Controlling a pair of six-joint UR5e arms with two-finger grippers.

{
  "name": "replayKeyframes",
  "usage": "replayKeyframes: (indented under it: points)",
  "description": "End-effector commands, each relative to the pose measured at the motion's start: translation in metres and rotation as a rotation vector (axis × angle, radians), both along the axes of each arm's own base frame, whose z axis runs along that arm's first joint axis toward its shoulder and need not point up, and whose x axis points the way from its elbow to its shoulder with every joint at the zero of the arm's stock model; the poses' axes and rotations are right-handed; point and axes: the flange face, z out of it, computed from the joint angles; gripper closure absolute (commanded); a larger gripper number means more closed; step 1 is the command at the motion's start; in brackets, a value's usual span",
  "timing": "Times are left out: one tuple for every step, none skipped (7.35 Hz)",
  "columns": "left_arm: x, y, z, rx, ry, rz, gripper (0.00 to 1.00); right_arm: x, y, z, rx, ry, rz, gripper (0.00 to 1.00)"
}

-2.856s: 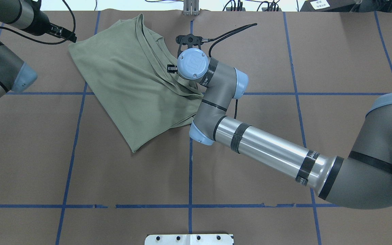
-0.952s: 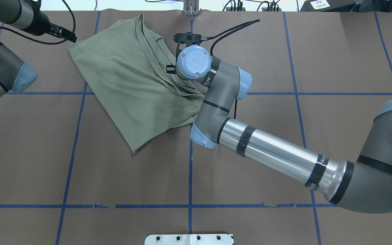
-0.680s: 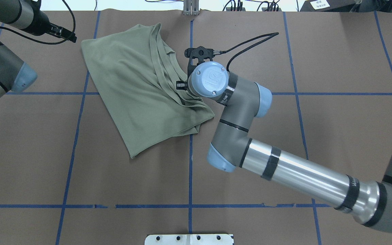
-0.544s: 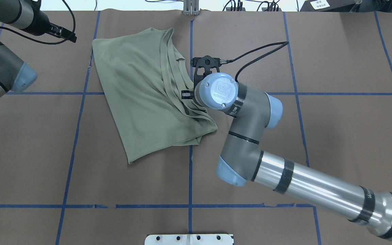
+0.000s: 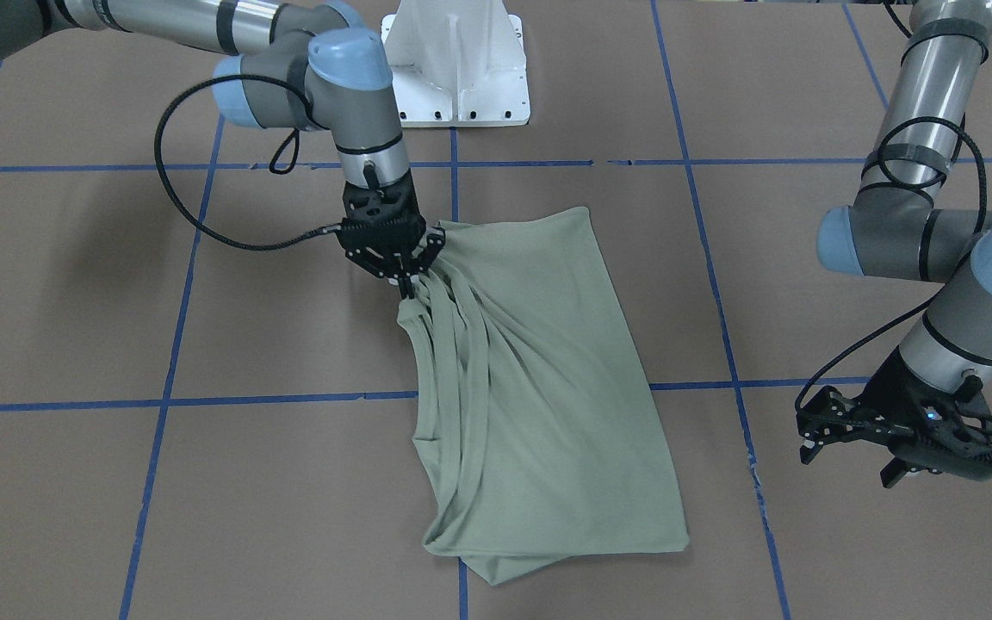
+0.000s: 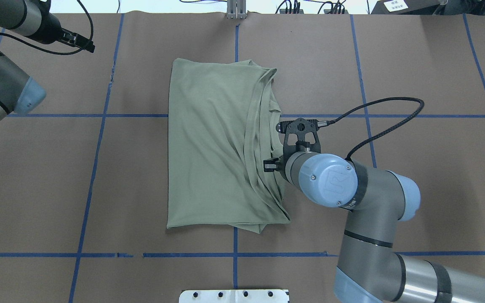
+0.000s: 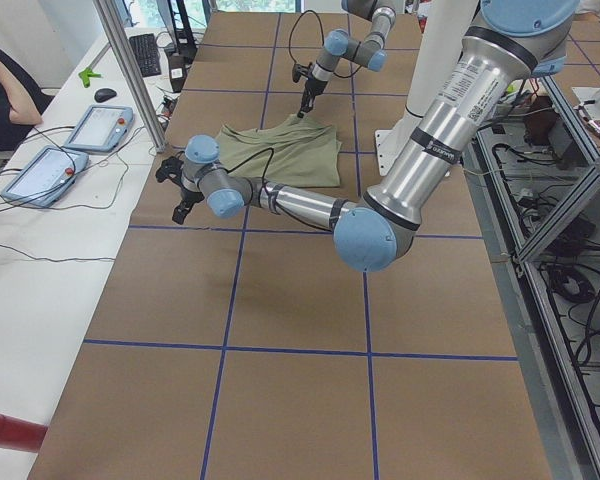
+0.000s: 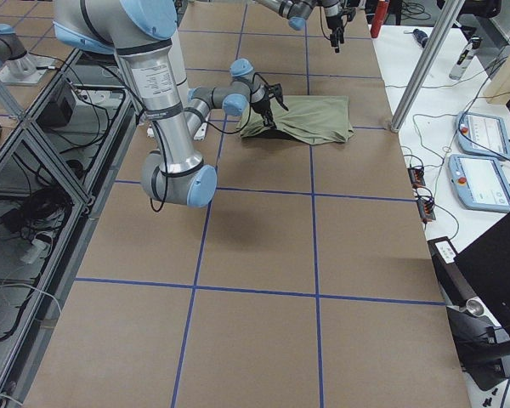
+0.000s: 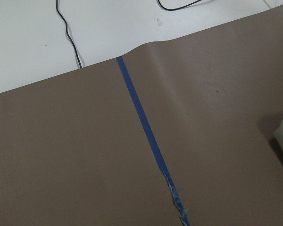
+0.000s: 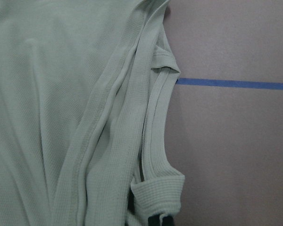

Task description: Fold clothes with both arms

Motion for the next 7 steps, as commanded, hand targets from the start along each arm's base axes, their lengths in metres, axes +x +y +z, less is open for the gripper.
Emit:
replayKeyframes:
  points:
    - [0.0,0.0,-0.001,0.001,0.001,0.001,0.0,0.007,0.01,0.036,-0.007,0.064,0.001,1.0]
    - [0.0,0.0,-0.001,0.002,0.002,0.001,0.0,0.01,0.011,0.048,-0.009,0.082,0.01,1.0]
    - [0.0,0.0,-0.001,0.002,0.002,0.001,0.0,0.004,0.014,0.057,0.014,0.11,0.029,0.1]
    - [0.0,0.001,-0.002,0.003,0.003,0.002,0.0,-0.002,0.015,0.055,0.031,0.116,0.039,0.0]
    - [0.0,0.002,-0.003,-0.004,0.017,0.02,0.0,0.004,0.004,0.044,0.016,0.094,0.032,0.0]
    - [0.0,0.005,-0.001,-0.008,0.02,0.026,0.0,0.018,-0.025,0.023,-0.064,0.04,-0.027,0.0]
    - [0.001,0.005,0.001,-0.01,0.019,0.027,0.0,0.017,-0.035,-0.007,-0.105,0.023,-0.057,0.0]
